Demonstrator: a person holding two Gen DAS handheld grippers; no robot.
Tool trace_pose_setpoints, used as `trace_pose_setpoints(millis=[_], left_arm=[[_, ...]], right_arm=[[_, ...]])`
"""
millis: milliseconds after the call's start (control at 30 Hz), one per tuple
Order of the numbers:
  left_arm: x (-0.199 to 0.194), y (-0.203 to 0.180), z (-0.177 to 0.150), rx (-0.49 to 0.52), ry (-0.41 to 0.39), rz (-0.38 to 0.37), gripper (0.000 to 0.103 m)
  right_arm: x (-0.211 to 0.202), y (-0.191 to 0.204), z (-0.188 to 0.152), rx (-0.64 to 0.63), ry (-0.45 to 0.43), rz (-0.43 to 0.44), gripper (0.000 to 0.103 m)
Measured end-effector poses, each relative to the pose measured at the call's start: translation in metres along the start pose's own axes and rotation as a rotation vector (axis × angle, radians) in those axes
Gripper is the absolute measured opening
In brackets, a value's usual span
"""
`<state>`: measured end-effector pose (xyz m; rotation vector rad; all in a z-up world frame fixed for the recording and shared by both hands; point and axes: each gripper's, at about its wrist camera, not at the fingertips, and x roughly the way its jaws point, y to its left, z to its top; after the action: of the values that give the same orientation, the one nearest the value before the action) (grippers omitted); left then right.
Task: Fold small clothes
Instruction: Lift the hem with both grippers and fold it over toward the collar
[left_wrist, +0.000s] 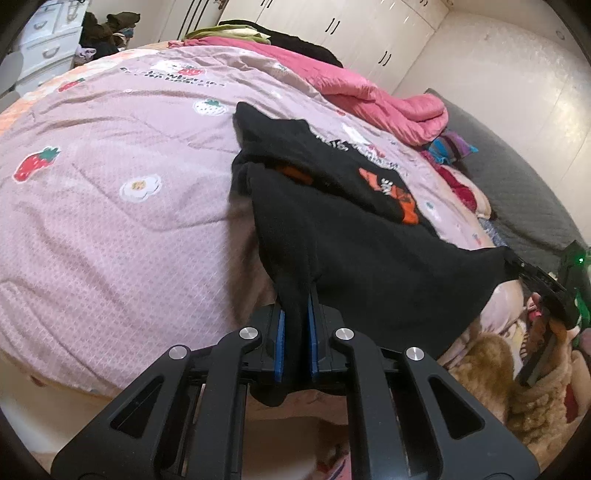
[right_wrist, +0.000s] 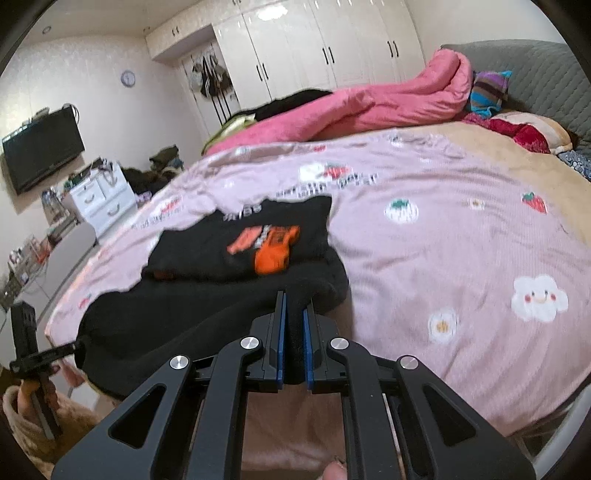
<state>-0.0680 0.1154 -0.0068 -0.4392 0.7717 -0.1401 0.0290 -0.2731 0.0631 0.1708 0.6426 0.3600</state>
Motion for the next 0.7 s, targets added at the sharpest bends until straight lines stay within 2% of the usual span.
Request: trace_pose_setpoints(millis=[133,200,400,700], left_arm=[[-0.005,-0.002,0.016,-0.048,-0.025,-0.076,0.004],[-0.007,-0.005,0.026,-0.055,-0.046,-0.091,0.004],[-0.011,-0.011,0.056,-0.069,-0.090,-0.102,0.004],[-0.005,-0.012,0.101,-0.061,-0.115,-0.072,0.003]], right_arm=[[0.000,-0.005,0.015,0.023,-0.054,-0.007,0.007],[0.001,-0.008,0.023,0.035,-0.072,-0.013,0.007],[0.014,-0.013,0.045,0.057,-0.103,-0.006,0.007],[0.042,-0.016,0.076,0.105,-0.122,0.010,0.007]])
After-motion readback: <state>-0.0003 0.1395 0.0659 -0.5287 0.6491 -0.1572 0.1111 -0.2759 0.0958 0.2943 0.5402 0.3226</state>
